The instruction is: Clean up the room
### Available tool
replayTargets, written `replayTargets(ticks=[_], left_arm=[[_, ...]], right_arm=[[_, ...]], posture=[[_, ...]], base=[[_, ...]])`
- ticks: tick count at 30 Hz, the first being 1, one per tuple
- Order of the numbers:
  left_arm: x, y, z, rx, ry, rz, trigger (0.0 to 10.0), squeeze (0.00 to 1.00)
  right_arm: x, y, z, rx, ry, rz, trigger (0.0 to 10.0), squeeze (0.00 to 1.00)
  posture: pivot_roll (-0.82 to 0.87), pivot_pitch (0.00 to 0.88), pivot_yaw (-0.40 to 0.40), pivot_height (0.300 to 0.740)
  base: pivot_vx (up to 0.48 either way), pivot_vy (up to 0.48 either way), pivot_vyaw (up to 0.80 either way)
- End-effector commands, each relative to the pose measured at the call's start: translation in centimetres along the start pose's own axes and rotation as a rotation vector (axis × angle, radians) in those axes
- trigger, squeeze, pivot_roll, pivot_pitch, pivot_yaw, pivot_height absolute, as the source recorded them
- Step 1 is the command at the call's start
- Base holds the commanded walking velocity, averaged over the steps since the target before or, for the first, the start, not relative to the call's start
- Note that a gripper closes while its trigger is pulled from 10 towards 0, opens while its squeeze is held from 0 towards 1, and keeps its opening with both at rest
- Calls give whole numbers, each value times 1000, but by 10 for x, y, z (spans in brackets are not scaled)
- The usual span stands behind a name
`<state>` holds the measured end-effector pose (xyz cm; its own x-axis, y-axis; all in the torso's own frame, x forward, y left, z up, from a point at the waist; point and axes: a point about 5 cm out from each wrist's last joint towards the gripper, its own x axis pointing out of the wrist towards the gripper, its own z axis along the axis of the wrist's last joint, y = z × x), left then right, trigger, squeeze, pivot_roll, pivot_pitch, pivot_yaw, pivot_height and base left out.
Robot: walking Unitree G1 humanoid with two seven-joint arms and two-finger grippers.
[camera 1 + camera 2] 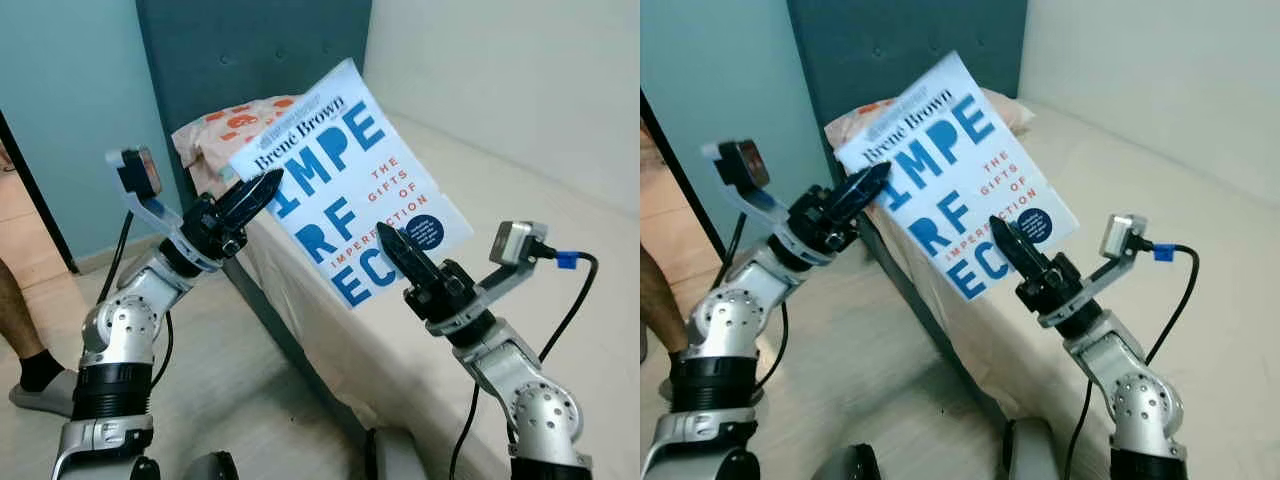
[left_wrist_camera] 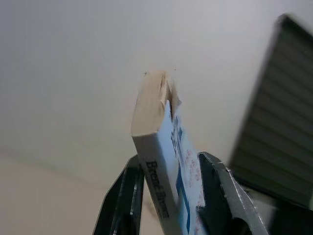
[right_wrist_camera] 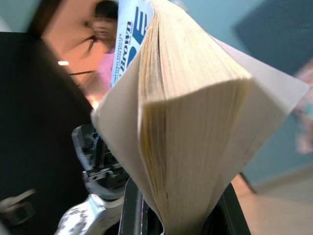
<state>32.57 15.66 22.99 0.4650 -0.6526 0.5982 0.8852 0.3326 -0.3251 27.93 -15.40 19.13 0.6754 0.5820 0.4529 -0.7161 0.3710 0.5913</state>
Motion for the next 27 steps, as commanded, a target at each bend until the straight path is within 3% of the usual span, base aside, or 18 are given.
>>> replayTargets(ticks=[1,2,3,6,10,12,14,15,16,17,18,19,20,21,22,23,25,27], left_arm=[[-8,8,-1,16,-6,63,10000,1000],[-29,28,-7,17,3,232,10000,1000],[-37,34,-9,17,5,280,10000,1000],[-40,36,-10,18,7,308,10000,1000],[-89,65,-25,52,60,687,10000,1000],[-89,65,-25,52,60,687,10000,1000],[-119,77,-34,95,135,942,10000,1000],[-119,77,-34,95,135,942,10000,1000],[-131,81,-37,117,167,1039,10000,0],[-131,81,-37,117,167,1039,10000,0],[-147,83,-45,143,244,1137,10000,0],[-147,83,-45,143,244,1137,10000,0],[-161,83,-55,153,326,1207,10000,0],[-161,83,-55,153,326,1207,10000,0],[-175,81,-66,157,401,1264,10000,0],[-175,81,-66,157,401,1264,10000,0],[-197,75,-87,151,525,1355,10000,0],[-205,72,-95,151,572,1385,10000,0]], right_arm=[[-2,-8,5,-39,-21,-63,0,0],[-10,-24,1,-46,-23,-173,0,0],[-12,-28,0,-46,-26,-205,0,0],[-14,-30,0,-47,-28,-223,0,0],[-26,-51,-14,-133,71,-393,0,0],[-26,-51,-14,-133,71,-393,0,0],[-31,-59,-20,-147,113,-435,0,0],[-31,-59,-20,-147,113,-435,0,0],[-33,-62,-23,-151,132,-446,0,0],[-33,-62,-23,-151,132,-446,0,0],[-34,-64,-24,-146,136,-455,0,0],[-34,-64,-24,-146,136,-455,0,0],[-35,-66,-24,-141,127,-455,0,0],[-35,-66,-24,-141,127,-455,0,0],[-35,-67,-24,-143,119,-456,0,0],[-35,-67,-24,-143,119,-456,0,0],[-37,-69,-26,-148,110,-464,0,0],[-38,-70,-26,-151,107,-471,0,0]], posture=[[-43,12,-15,530],[-39,14,-14,530],[-39,14,-14,530],[-39,14,-14,530],[-30,13,-23,530],[-30,13,-23,530],[-25,7,-26,530],[-25,7,-26,530],[-25,7,-26,535],[-25,7,-26,535],[-25,7,-24,540],[-25,7,-24,540],[-23,6,-23,545],[-23,6,-23,545],[-25,5,-22,550],[-25,5,-22,550],[-28,4,-21,560],[-28,3,-18,565]], base=[[0,0,0],[0,0,0],[0,0,0],[0,0,0],[0,0,0],[0,0,0],[0,0,0],[0,0,0],[0,0,0],[0,0,0],[0,0,0],[0,0,0],[0,0,0],[0,0,0],[0,0,0],[0,0,0],[0,0,0],[0,0,0]])
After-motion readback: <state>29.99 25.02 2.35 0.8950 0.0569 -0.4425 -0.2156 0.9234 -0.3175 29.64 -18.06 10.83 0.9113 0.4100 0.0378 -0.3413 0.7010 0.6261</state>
